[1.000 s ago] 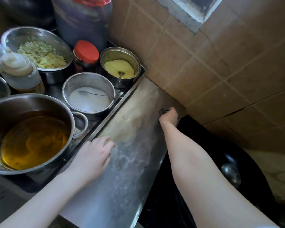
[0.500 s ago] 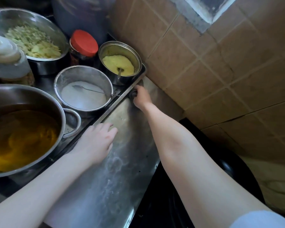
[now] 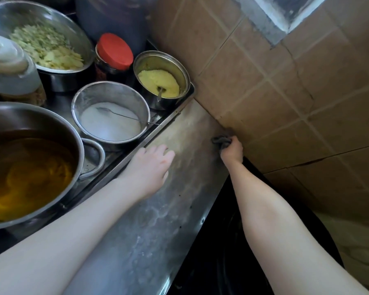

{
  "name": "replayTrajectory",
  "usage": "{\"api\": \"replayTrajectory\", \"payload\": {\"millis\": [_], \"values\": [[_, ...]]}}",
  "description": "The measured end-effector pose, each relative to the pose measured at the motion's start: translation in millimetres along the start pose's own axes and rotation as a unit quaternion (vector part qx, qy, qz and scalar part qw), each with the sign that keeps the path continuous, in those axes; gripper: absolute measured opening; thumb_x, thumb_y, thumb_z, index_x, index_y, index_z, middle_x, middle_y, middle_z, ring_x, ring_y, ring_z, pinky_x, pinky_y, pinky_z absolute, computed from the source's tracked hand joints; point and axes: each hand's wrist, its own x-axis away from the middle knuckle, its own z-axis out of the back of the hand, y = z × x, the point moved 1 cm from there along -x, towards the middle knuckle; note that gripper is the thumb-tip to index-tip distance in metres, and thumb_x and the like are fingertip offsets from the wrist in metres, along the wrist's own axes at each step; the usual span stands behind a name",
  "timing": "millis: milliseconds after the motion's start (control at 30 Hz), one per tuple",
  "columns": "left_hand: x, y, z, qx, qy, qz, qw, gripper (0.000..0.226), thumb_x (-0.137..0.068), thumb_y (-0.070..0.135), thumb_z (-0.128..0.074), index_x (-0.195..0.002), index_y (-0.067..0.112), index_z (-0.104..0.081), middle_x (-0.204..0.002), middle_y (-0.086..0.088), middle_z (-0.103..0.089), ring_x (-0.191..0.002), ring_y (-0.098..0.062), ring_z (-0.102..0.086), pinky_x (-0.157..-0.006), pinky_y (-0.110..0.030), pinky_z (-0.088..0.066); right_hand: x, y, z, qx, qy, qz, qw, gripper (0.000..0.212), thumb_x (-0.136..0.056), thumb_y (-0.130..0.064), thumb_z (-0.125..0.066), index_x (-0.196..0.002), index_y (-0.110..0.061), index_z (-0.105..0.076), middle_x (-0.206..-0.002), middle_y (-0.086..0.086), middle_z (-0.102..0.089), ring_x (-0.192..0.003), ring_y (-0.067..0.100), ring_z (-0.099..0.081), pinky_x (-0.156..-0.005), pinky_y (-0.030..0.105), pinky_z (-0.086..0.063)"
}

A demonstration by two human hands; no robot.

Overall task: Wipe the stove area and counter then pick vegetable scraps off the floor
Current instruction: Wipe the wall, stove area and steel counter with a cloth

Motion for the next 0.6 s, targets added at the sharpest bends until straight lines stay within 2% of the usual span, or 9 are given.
{"api": "replayTrajectory", "payload": {"millis": [100, 200, 333, 467, 600], "values": [[-5.2, 1.3, -0.7, -0.002, 0.009, -0.004, 1.000, 0.031, -0.096, 0.026, -0.039, -0.126, 0.020, -0.042, -0.135, -0.001, -0.042, -0.120, -0.022, -0.046, -0.091, -0.034, -0.038, -1.1, -6.4, -4.6, -0.033, 0.026, -0.030, 0.999, 0.024, -0.092, -0.005, -0.044, -0.113, -0.009, -0.055, -0.120, 0.014, -0.056, -0.103, 0.035, -0.056, -0.077, 0.039, -0.047], [4.7, -0.5, -12.3, -0.004, -0.014, -0.003, 1.000, 0.031, -0.095, 0.026, -0.041, -0.126, 0.020, -0.041, -0.134, -0.001, -0.043, -0.120, -0.022, -0.047, -0.091, -0.034, -0.039, 5.1, -25.3, -16.3, -0.039, 0.029, 0.000, 0.999, 0.030, -0.087, -0.004, -0.055, -0.115, -0.014, -0.057, -0.122, 0.011, -0.058, -0.109, 0.032, -0.056, -0.077, 0.035, -0.045], [17.0, -8.7, -29.5, -0.028, -0.059, 0.010, 0.998, 0.036, -0.095, 0.027, -0.043, -0.130, 0.019, -0.038, -0.145, -0.005, -0.034, -0.130, -0.024, -0.037, -0.096, -0.036, -0.037, 15.5, -52.9, -30.6, -0.020, 0.002, 0.099, 0.995, 0.041, -0.083, 0.003, -0.051, -0.114, -0.022, -0.059, -0.124, 0.006, -0.057, -0.112, 0.029, -0.055, -0.086, 0.036, -0.046], [18.4, -12.2, -32.0, -0.043, -0.071, -0.002, 0.997, 0.041, -0.095, 0.027, -0.045, -0.133, 0.017, -0.035, -0.153, -0.008, -0.025, -0.134, -0.025, -0.033, -0.099, -0.036, -0.035, 33.2, -71.7, -38.6, 0.000, -0.047, 0.225, 0.973, 0.049, -0.080, 0.004, -0.046, -0.117, -0.024, -0.060, -0.131, 0.001, -0.055, -0.120, 0.026, -0.050, -0.095, 0.034, -0.041], [34.1, -12.1, -32.0, -0.035, -0.068, -0.012, 0.997, 0.039, -0.094, 0.027, -0.044, -0.131, 0.017, -0.036, -0.148, -0.006, -0.031, -0.130, -0.024, -0.038, -0.095, -0.036, -0.037, 63.2, -76.6, -45.7, 0.007, -0.056, 0.296, 0.953, 0.042, -0.079, 0.003, -0.048, -0.109, -0.021, -0.062, -0.126, -0.001, -0.057, -0.118, 0.025, -0.050, -0.088, 0.031, -0.040]]}}
